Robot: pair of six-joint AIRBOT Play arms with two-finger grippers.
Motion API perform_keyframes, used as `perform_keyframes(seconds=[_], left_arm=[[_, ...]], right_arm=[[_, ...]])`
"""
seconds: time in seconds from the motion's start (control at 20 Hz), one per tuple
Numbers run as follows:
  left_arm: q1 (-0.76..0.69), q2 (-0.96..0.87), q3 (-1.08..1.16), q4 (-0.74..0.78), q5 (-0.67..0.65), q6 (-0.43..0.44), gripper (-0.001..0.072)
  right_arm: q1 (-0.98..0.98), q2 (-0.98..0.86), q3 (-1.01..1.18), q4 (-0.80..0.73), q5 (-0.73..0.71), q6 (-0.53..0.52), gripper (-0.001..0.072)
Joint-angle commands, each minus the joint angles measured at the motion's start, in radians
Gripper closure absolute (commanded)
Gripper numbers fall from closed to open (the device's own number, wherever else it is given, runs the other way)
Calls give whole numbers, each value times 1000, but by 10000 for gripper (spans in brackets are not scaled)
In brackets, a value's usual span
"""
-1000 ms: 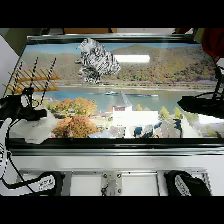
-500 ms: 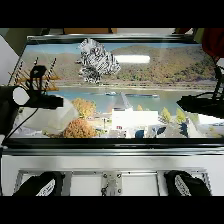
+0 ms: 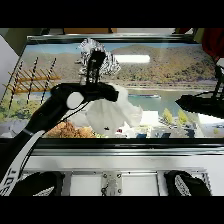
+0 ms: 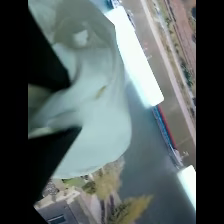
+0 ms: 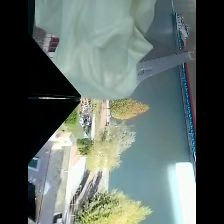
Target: Fold the clothes and pants, and hang the long-sleeved shirts on hangers.
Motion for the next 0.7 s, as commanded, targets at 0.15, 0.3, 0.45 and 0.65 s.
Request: perform_keyframes(seconds=[0.15,0.3,0.45,0.65], left_arm=[[203,-161,182,-6,-259,-40,86],[351,-163,31,-55,-399,5,85],[413,-190,-130,-270,-372,150,84],[383,-302,-160,-371,-348,195,84]], right_arm=[[-1,-1,0,0,1,0,692],[0,-1,-1,1,4,0,680],[0,-19,-1,0,5,0,121],[-1,-73,-25,-46,5,0,105]])
